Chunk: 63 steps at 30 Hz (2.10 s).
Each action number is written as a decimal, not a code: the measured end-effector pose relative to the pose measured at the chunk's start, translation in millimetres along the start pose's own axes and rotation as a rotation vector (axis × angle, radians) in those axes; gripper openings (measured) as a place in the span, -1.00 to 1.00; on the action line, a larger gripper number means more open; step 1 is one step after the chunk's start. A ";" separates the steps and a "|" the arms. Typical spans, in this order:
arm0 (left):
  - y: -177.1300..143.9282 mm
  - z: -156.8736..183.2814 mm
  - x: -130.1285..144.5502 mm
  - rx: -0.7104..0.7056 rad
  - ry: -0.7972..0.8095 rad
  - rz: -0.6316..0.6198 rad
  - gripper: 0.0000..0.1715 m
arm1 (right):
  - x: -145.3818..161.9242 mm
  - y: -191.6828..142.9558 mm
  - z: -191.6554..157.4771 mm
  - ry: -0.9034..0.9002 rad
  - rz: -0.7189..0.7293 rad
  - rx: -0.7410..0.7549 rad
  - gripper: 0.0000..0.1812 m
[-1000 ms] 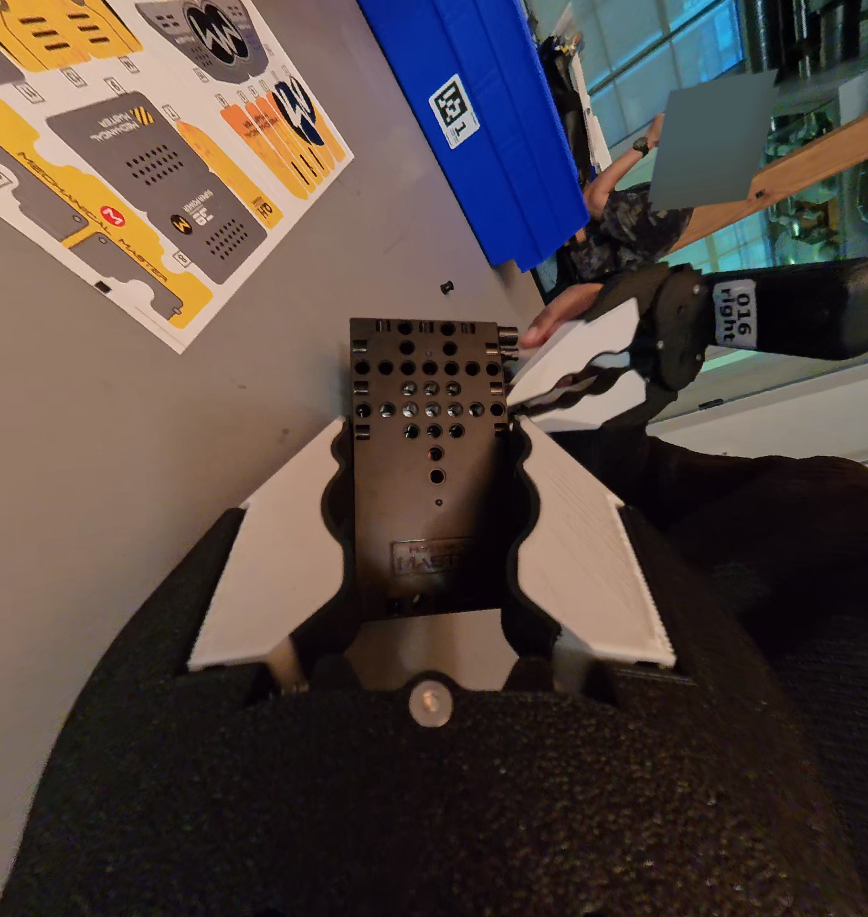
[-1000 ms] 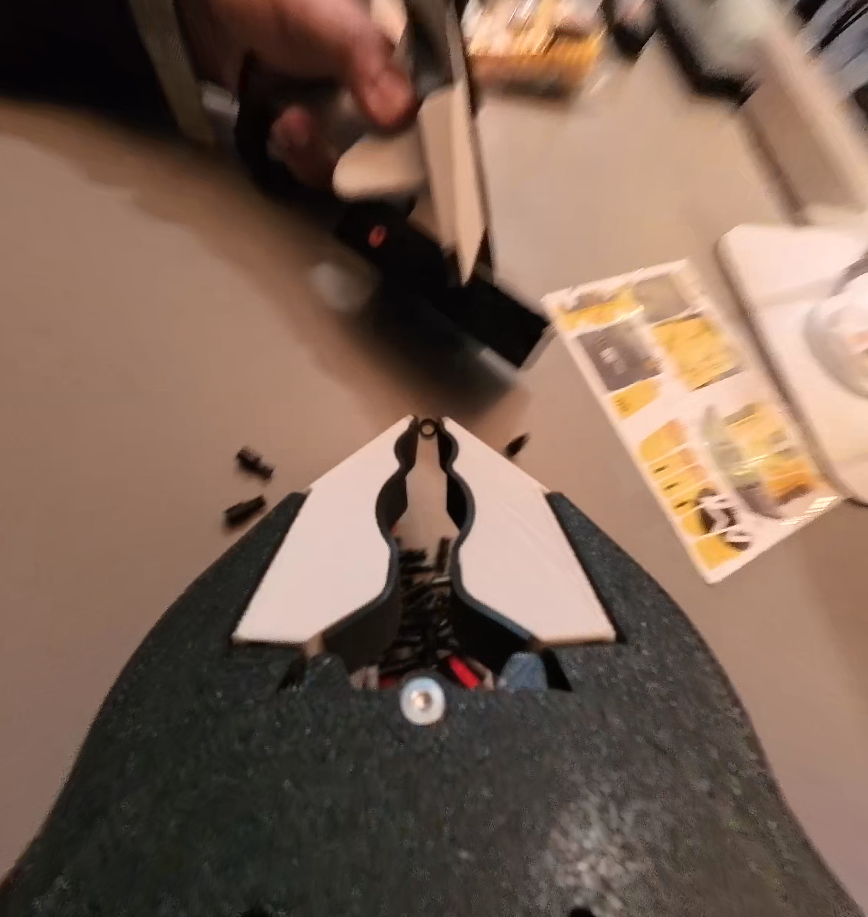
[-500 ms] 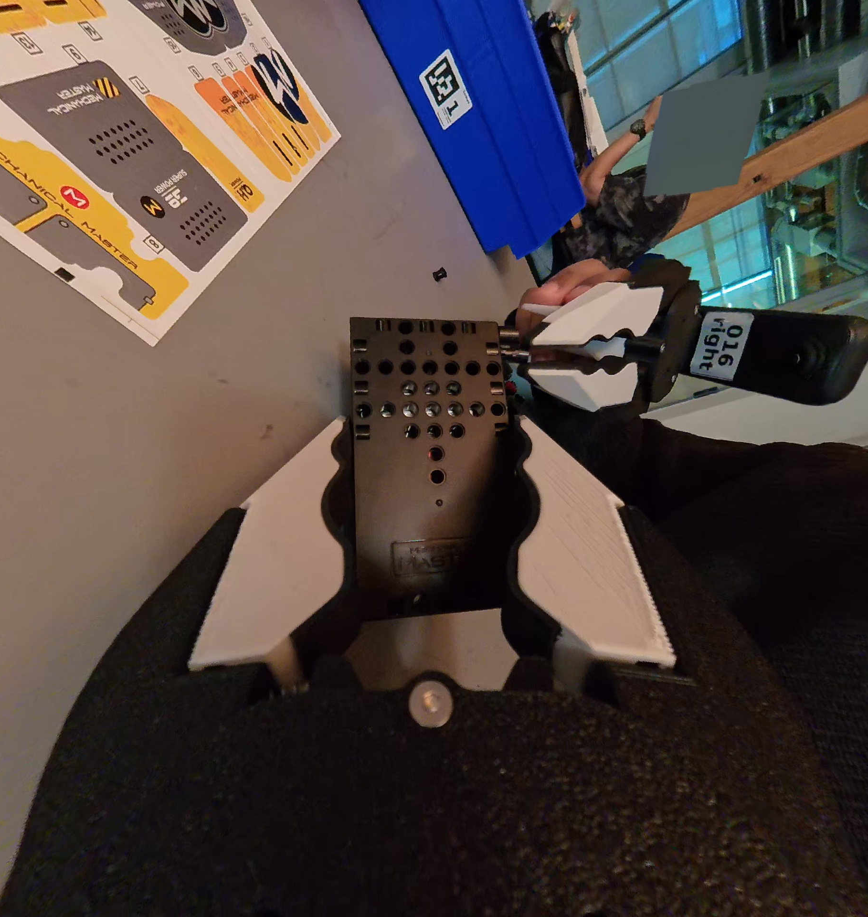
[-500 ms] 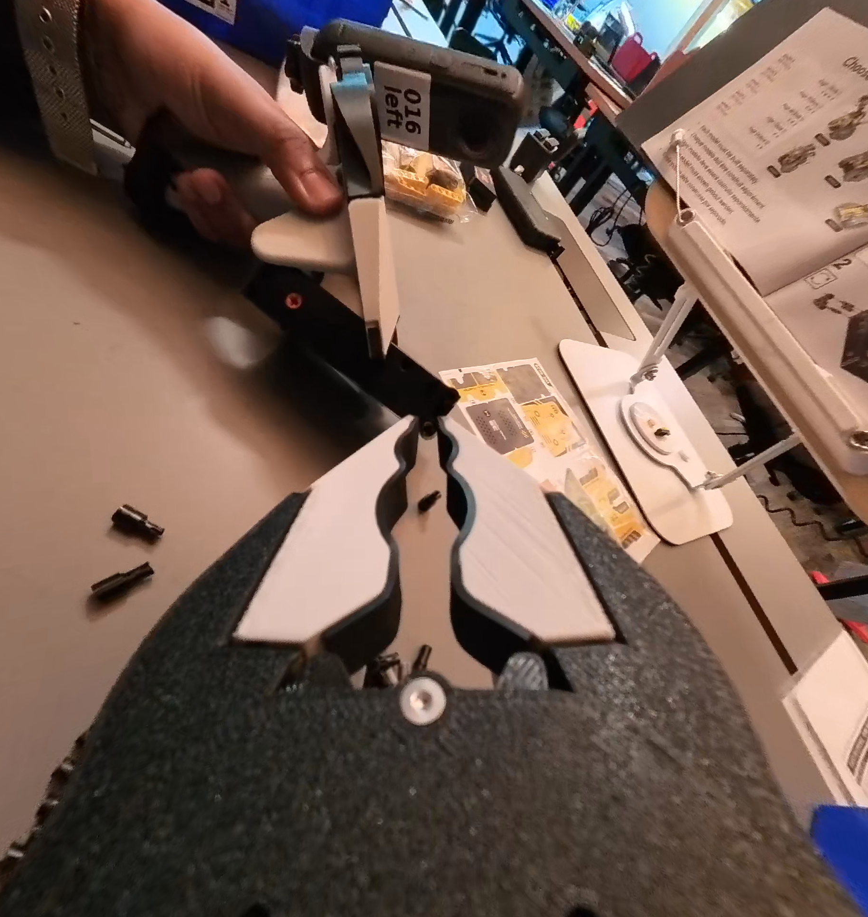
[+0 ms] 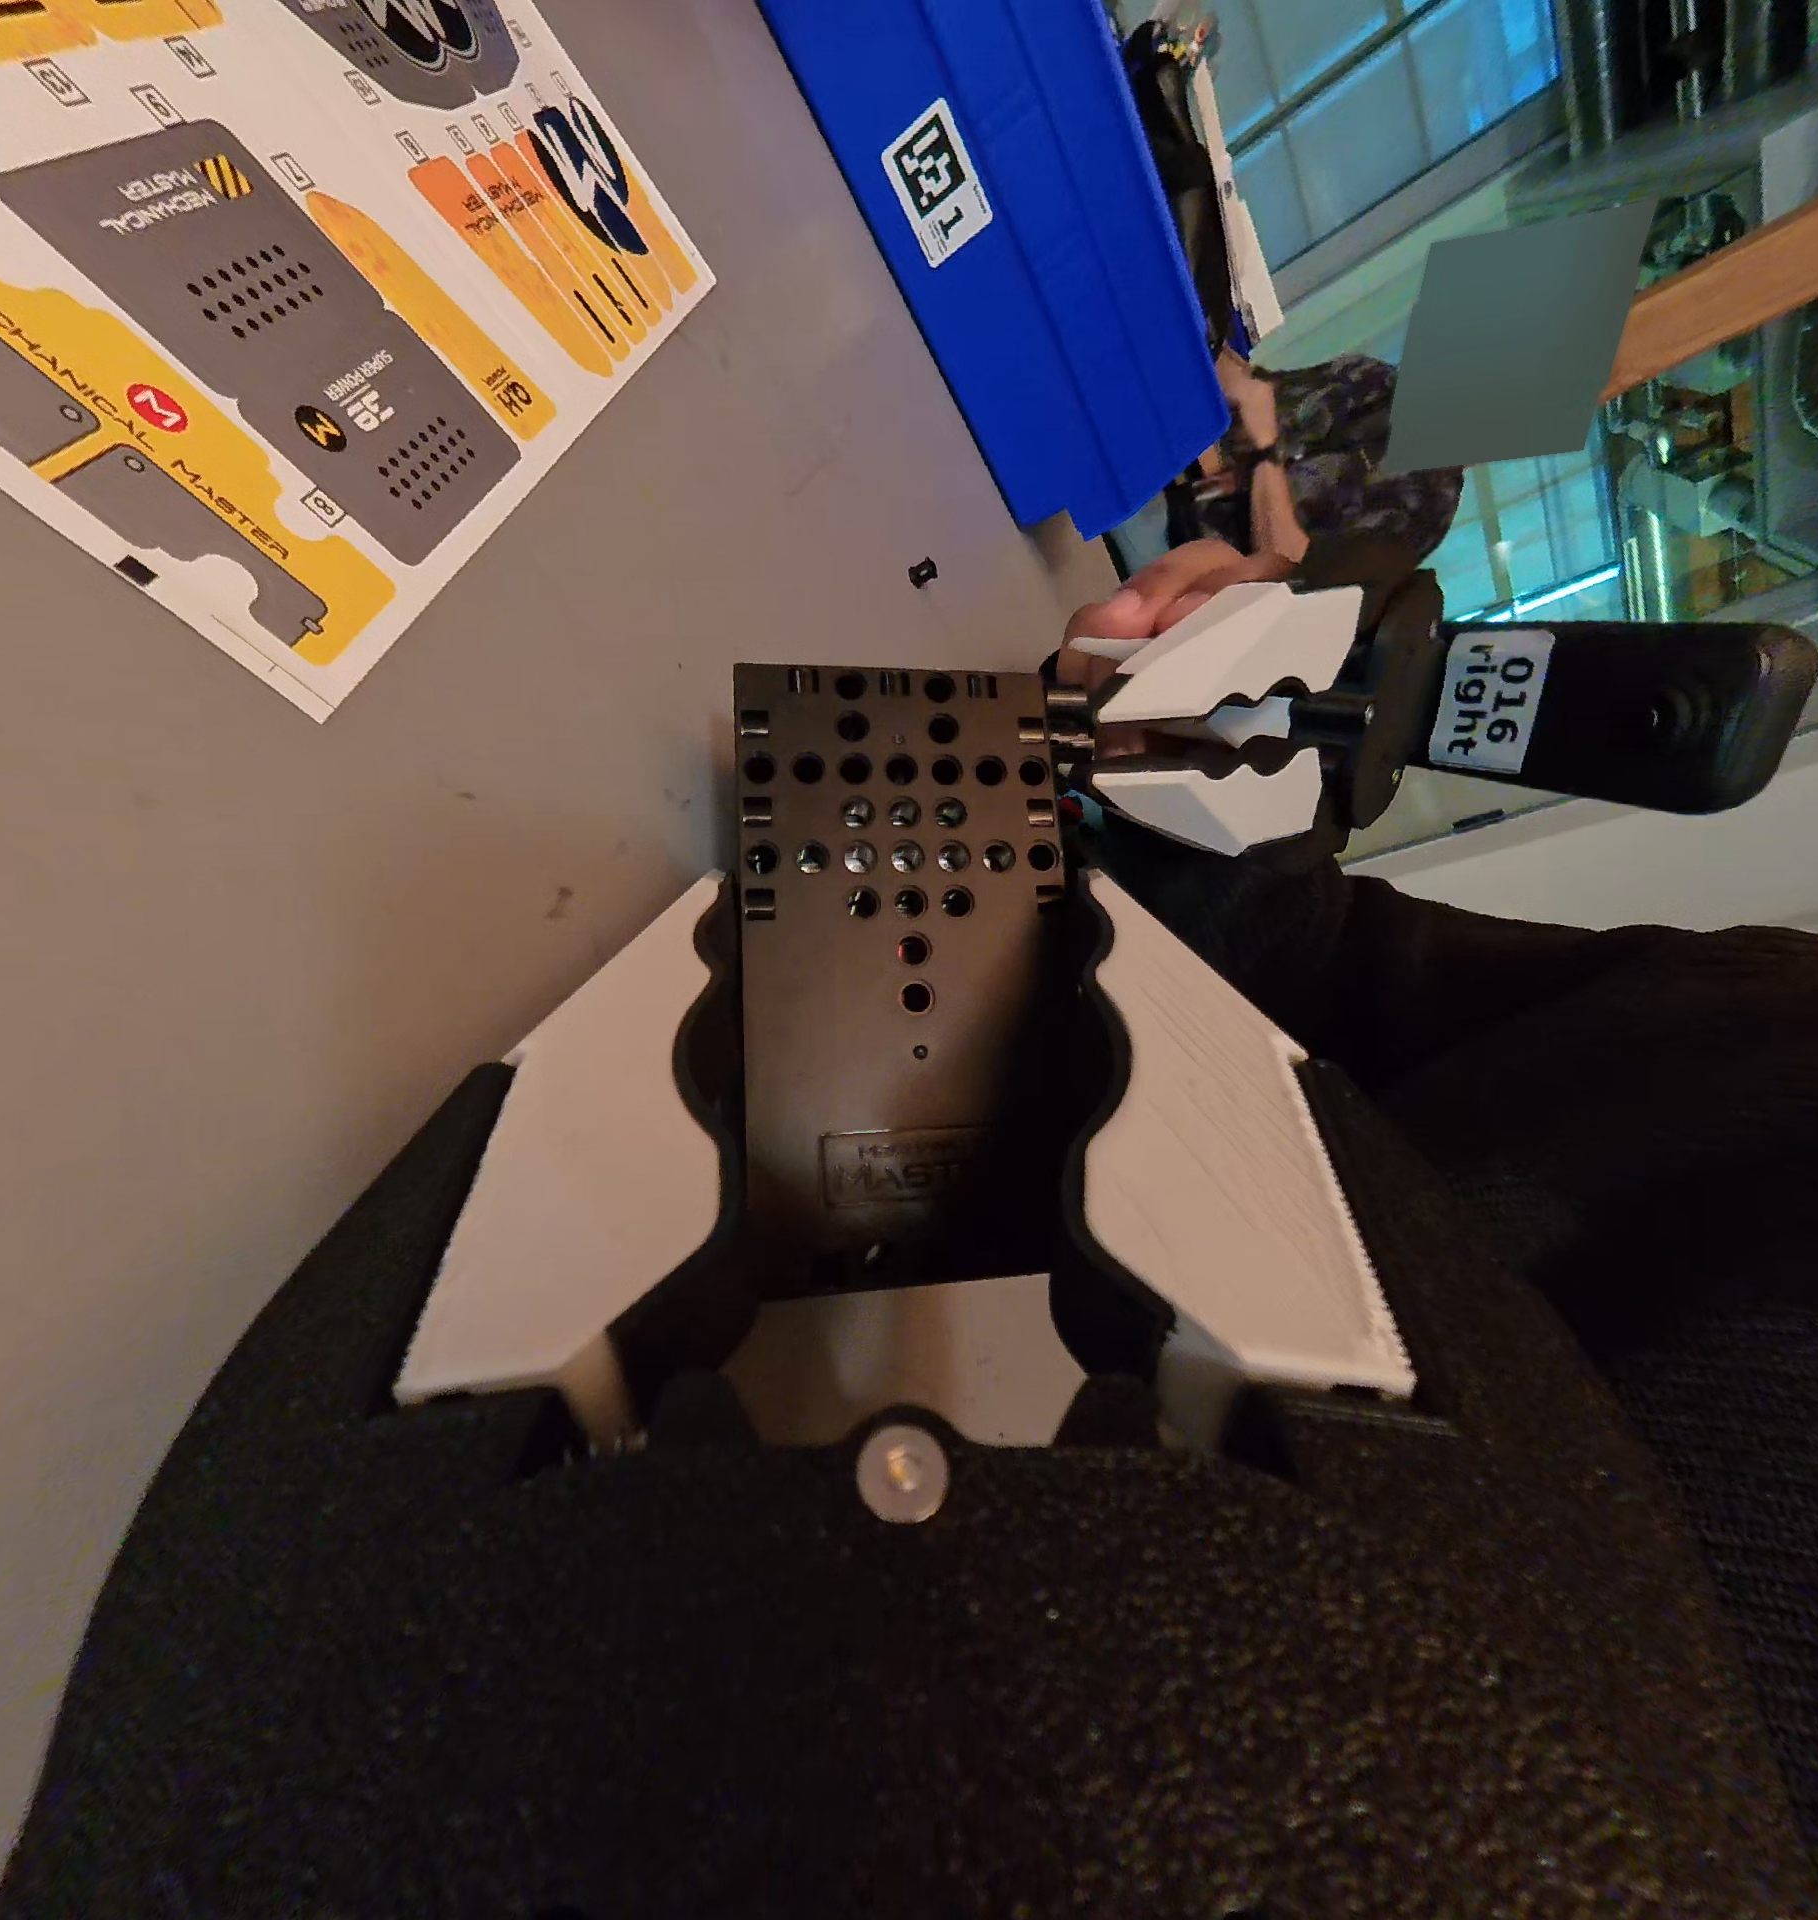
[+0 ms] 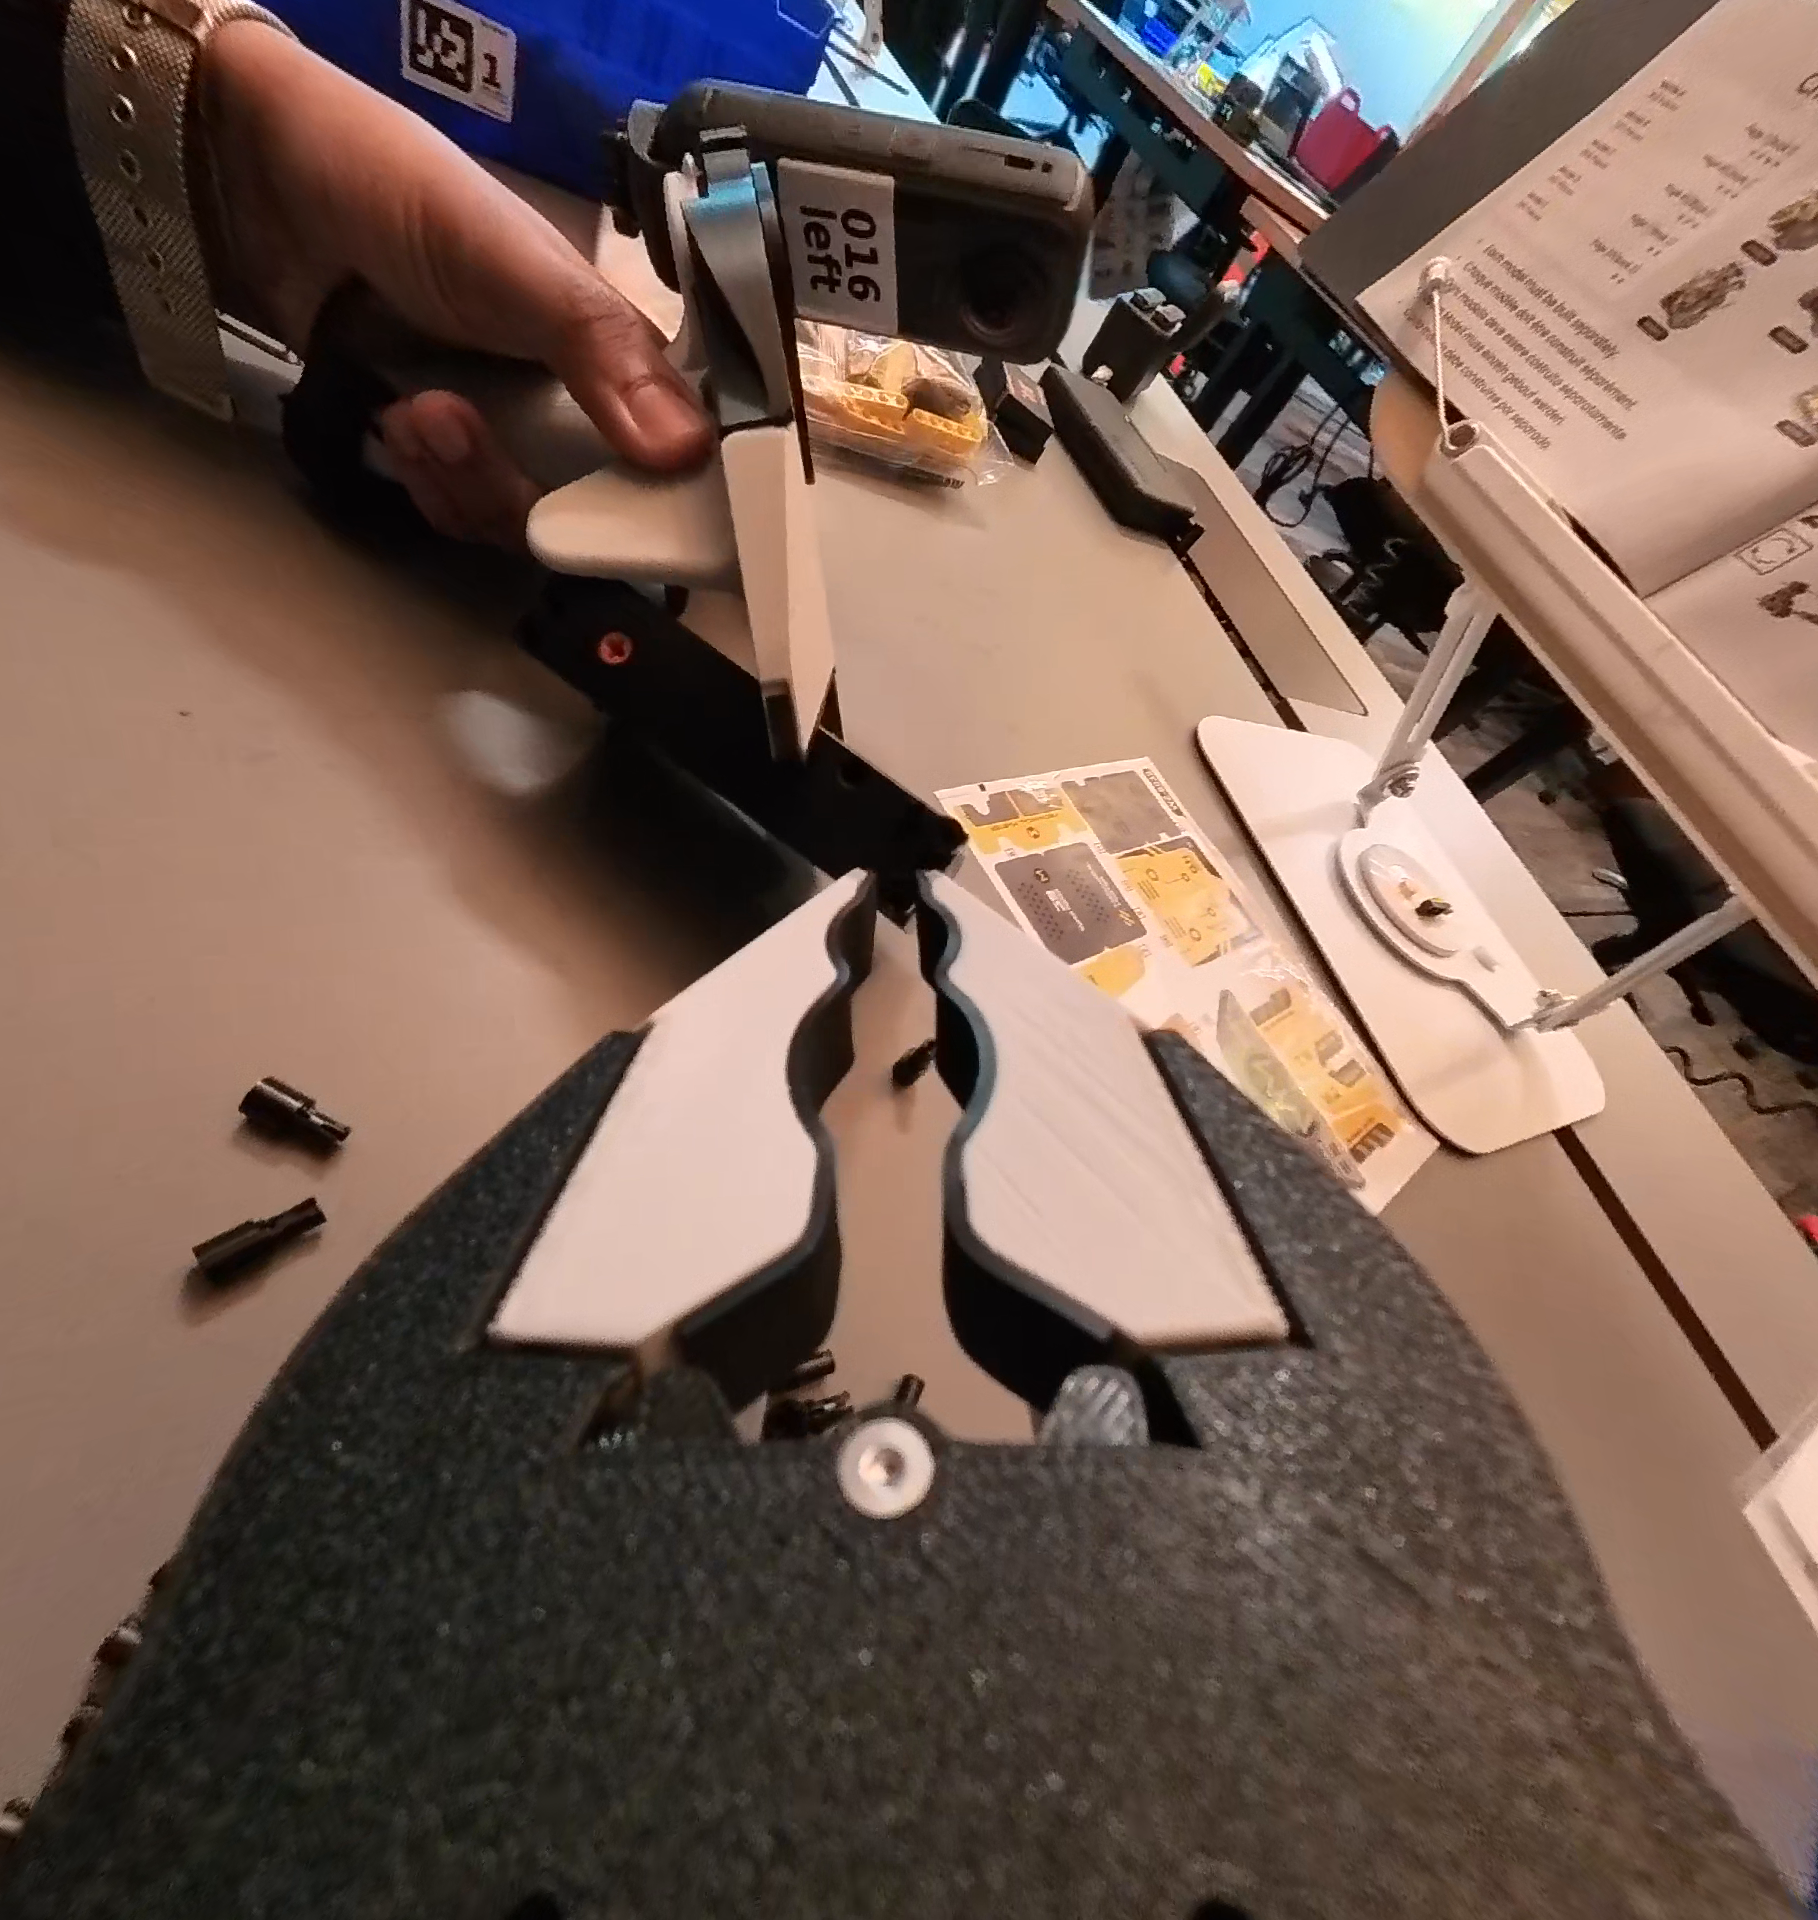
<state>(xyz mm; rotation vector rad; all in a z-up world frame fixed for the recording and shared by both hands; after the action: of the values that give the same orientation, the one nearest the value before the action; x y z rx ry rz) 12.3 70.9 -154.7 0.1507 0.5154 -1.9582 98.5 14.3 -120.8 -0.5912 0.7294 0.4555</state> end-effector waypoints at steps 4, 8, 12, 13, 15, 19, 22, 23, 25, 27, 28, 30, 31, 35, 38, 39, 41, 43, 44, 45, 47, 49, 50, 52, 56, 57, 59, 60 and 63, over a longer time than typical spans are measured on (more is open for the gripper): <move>-0.1 -0.1 -0.1 0.002 -0.004 0.000 -0.27 | 3.4 -0.3 0.6 0.006 -0.006 -0.004 -0.92; 0.6 0.9 1.1 0.004 -0.001 -0.004 -0.27 | 10.5 3.7 -4.9 -0.037 -0.058 -0.028 -0.92; 1.0 1.2 1.2 0.000 0.004 0.002 -0.27 | 7.6 3.6 -4.8 -0.045 -0.070 -0.026 -0.92; 0.9 1.2 1.2 0.002 0.002 0.002 -0.27 | 7.6 2.9 -4.4 -0.045 -0.072 -0.025 -0.92; 1.0 1.3 1.3 0.000 0.005 0.002 -0.27 | 9.7 2.2 -3.1 -0.041 -0.087 -0.020 -0.92; 1.5 1.7 2.0 -0.011 0.020 0.000 -0.27 | 12.7 1.5 -0.6 -0.023 -0.111 -0.012 -0.92; 2.0 1.8 2.1 -0.024 0.027 0.004 -0.27 | 11.2 0.9 -2.0 -0.026 -0.111 -0.021 -0.92; 2.0 1.9 2.3 -0.026 0.030 0.004 -0.27 | 10.7 0.5 -2.4 -0.036 -0.115 -0.019 -0.92; 2.2 2.0 2.4 -0.031 0.034 0.004 -0.27 | 10.3 -0.2 -2.8 -0.062 -0.125 -0.012 -0.92; 2.3 1.9 2.6 -0.032 0.036 0.005 -0.27 | 9.7 -1.0 -3.0 -0.078 -0.132 -0.008 -0.92; 2.3 1.8 2.5 -0.034 0.035 0.006 -0.27 | 8.6 -1.5 -2.9 -0.082 -0.127 -0.005 -0.92; 2.5 2.0 2.7 -0.038 0.041 0.005 -0.27 | 5.5 -3.2 -2.6 -0.078 -0.114 -0.005 -0.92; 2.6 2.0 2.7 -0.040 0.042 0.005 -0.27 | 5.0 -3.5 -2.5 -0.080 -0.115 -0.005 -0.92; 2.9 2.0 2.9 -0.047 0.046 0.005 -0.27 | 4.1 -3.2 -3.5 -0.102 -0.121 0.001 -0.92; 3.2 2.0 3.0 -0.057 0.052 0.007 -0.27 | 3.4 -3.2 -3.9 -0.111 -0.123 0.002 -0.92; 3.4 1.9 3.1 -0.059 0.053 0.007 -0.27 | 3.0 -3.3 -3.9 -0.110 -0.123 0.002 -0.92; 3.5 1.9 3.2 -0.065 0.056 0.007 -0.27 | 2.5 -3.1 -4.3 -0.114 -0.126 0.002 -0.92; 3.8 1.9 3.4 -0.075 0.063 0.007 -0.27 | 2.3 -2.9 -4.9 -0.117 -0.132 0.001 -0.92; 4.1 1.9 3.4 -0.080 0.066 0.007 -0.27 | 2.2 -2.7 -5.1 -0.115 -0.136 0.000 -0.92; 4.2 1.8 3.6 -0.083 0.068 0.006 -0.27 | 2.1 -2.7 -5.2 -0.115 -0.139 -0.002 -0.92; 3.9 1.6 3.4 -0.077 0.062 0.006 -0.27 | 2.0 -2.5 -5.1 -0.116 -0.150 0.000 -0.92; 3.6 1.3 3.1 -0.074 0.055 0.006 -0.27 | 2.2 -2.1 -5.1 -0.120 -0.160 0.003 -0.92; 3.6 1.2 3.0 -0.075 0.054 0.006 -0.27 | 2.4 -2.0 -5.2 -0.124 -0.162 0.004 -0.92; 3.5 0.9 2.8 -0.075 0.049 0.005 -0.27 | 3.3 -1.8 -5.1 -0.122 -0.163 0.003 -0.92; 2.8 0.5 2.7 -0.079 0.041 0.006 -0.27 | 5.2 -0.8 -4.5 -0.090 -0.162 -0.009 -0.92; 3.0 0.5 2.7 -0.086 0.043 0.009 -0.27 | 5.4 -0.5 -4.4 -0.084 -0.163 -0.011 -0.93; 3.4 0.8 3.3 -0.098 0.055 0.009 -0.27 | 4.1 -0.7 -5.2 -0.081 -0.160 -0.016 -0.93; 3.7 0.7 3.5 -0.106 0.060 0.009 -0.27 | 3.5 -0.5 -5.9 -0.083 -0.162 -0.018 -0.93; 5.0 1.2 4.7 -0.138 0.091 0.008 -0.27 | 2.8 0.6 -8.3 -0.094 -0.186 -0.026 -0.93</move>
<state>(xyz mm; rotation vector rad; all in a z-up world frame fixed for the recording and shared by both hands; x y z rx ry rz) 14.9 64.8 -156.6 0.1546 0.7064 -1.9069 96.1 10.0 -128.1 -0.6516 0.5740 0.3190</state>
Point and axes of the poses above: each gripper's, where its closed fingertips meet, y out along the fingers, x out of its underside, z = x × y across the jaws, the point moved 4 cm from there along -y, back along the fingers, and after that the axes turned 11 degrees about -y, right-handed, at the moved point
